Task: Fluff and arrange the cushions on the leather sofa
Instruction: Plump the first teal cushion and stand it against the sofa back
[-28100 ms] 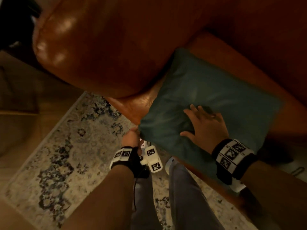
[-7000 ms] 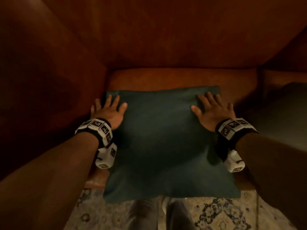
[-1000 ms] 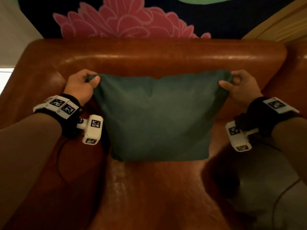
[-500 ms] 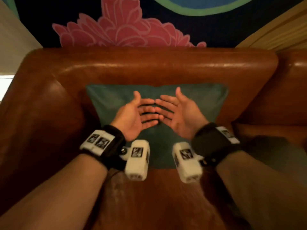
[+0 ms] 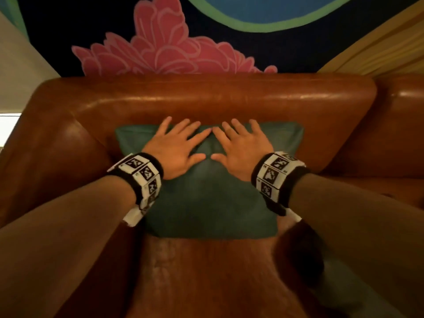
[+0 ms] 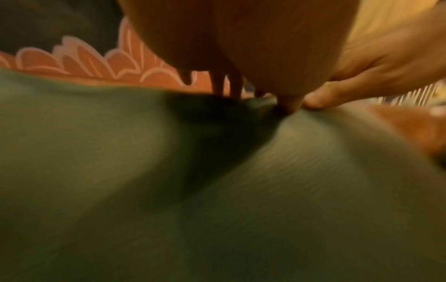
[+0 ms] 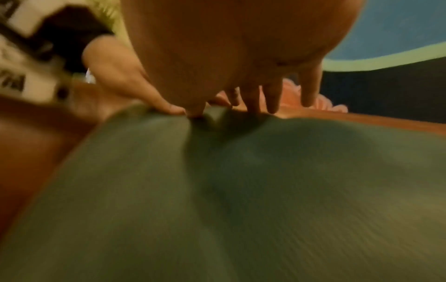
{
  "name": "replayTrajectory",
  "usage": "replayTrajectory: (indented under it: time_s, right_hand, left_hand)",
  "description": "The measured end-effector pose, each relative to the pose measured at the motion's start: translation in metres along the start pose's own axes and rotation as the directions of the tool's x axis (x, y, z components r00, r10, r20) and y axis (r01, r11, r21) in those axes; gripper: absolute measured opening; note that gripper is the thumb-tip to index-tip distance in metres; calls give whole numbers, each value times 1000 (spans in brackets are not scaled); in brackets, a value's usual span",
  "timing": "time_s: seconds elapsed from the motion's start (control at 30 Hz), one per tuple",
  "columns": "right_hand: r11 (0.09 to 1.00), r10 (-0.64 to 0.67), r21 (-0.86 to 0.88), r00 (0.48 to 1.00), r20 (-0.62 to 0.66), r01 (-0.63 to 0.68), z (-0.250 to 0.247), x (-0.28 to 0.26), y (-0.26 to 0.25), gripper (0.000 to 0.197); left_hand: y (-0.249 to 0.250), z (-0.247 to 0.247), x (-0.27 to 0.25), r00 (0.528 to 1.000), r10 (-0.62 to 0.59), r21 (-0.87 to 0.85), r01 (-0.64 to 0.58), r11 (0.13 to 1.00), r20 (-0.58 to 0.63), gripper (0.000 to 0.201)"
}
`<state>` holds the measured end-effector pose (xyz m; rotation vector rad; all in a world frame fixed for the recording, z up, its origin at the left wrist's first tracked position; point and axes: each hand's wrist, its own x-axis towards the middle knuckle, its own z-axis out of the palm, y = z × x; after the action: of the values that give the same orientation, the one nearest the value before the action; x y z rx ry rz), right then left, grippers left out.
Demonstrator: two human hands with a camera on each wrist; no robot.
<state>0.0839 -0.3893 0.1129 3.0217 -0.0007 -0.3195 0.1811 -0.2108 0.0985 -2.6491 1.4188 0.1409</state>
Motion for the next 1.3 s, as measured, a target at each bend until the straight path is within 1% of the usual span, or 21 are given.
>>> replayTrajectory:
  time_s: [0.07, 0.13, 0.23, 0.27, 0.33, 0.4, 0.43, 0.5, 0.67, 0.8, 0.87, 0.93, 0.97, 1.0, 1.03, 1.07, 1.1, 1.13, 1.17, 1.23, 1.3]
  right_hand:
    - [996, 76, -46, 995, 71, -73, 21, -7, 29, 82]
    - [991, 127, -47, 990, 53, -124, 29, -23, 65, 91]
    - [973, 229, -17, 972, 44, -228, 21, -33, 84, 84]
    - [976, 215, 25, 977, -5, -215, 15, -29, 73, 82]
    - [996, 71, 60, 994, -82, -66, 7, -15, 33, 82]
    - [998, -57, 16, 998, 4, 57, 9, -1, -2, 85]
    - [998, -58, -11, 996, 65, 59, 12, 3, -8, 87]
    - [999, 5, -38, 996, 91, -1, 20, 3, 11, 92]
    - [994, 104, -34, 993, 59, -103, 27, -26, 94, 97]
    - [992, 112, -59, 993, 41, -109, 18, -18, 115, 80]
    - [967, 247, 63, 969, 4, -247, 10, -25, 120, 56]
    - [901, 362, 317, 916, -172, -297, 5, -45, 113, 29]
    - [856, 381, 460, 889, -254, -235, 1, -57, 100, 19]
    - [787, 360, 599, 899, -252, -147, -3, -66, 79, 12]
    - [694, 260, 715, 955, -140, -84, -4, -69, 53, 8]
    - [594, 68, 797, 994, 83, -108, -1, -69, 26, 5]
    - [566, -166, 804, 930, 327, -182, 4, -66, 0, 3]
    - [595, -338, 770, 797, 500, -231, 15, -58, -17, 2]
    - [640, -401, 723, 689, 604, -261, 26, -46, -26, 1]
    - [689, -341, 634, 616, 710, -351, 42, -24, -15, 8]
    - [717, -247, 559, 599, 762, -416, 55, -10, 22, 12]
  left_hand:
    - [-35, 15, -9, 983, -158, 73, 152, 986, 91, 72]
    - [-76, 21, -30, 928, -349, 90, 340, 936, 129, 71]
    - [-99, 6, -46, 845, -534, 1, 534, 845, 35, 69]
    - [-90, -1, -40, 873, -484, -24, 483, 875, -64, 70]
    - [-53, -10, -19, 965, -206, -58, 199, 978, -160, 74]
    - [-14, -4, -3, 997, 29, -32, -31, 999, -73, 80]
    - [-7, -1, -3, 999, 47, -15, -47, 999, 20, 82]
    - [-26, 14, -7, 997, -33, -2, 33, 999, 69, 83]
    - [-92, 24, -38, 978, -201, 53, 203, 978, -49, 75]
    - [-106, 12, -43, 957, -287, 58, 288, 956, -30, 55]
    - [-109, 4, -44, 914, -395, -44, 392, 919, -95, 46]
    - [-97, -3, -56, 819, -518, -257, 460, 850, -245, 37]
    - [-77, -7, -65, 801, -492, -322, 393, 862, -340, 31]
    - [-47, -10, -72, 837, -392, -355, 258, 898, -383, 25]
    - [-15, -10, -76, 919, -227, -390, 89, 916, -322, 23]
    - [20, -8, -77, 991, -7, -466, -55, 883, -131, 23]
    - [50, -6, -76, 970, 187, -544, -75, 836, 154, 22]
    - [67, 2, -68, 863, 310, -565, -34, 824, 400, 23]
    - [70, 16, -56, 763, 331, -573, 64, 817, 556, 21]
    - [49, 36, -32, 650, 289, -624, 369, 689, 703, 17]
    - [8, 49, -22, 586, 167, -509, 487, 709, 793, 23]
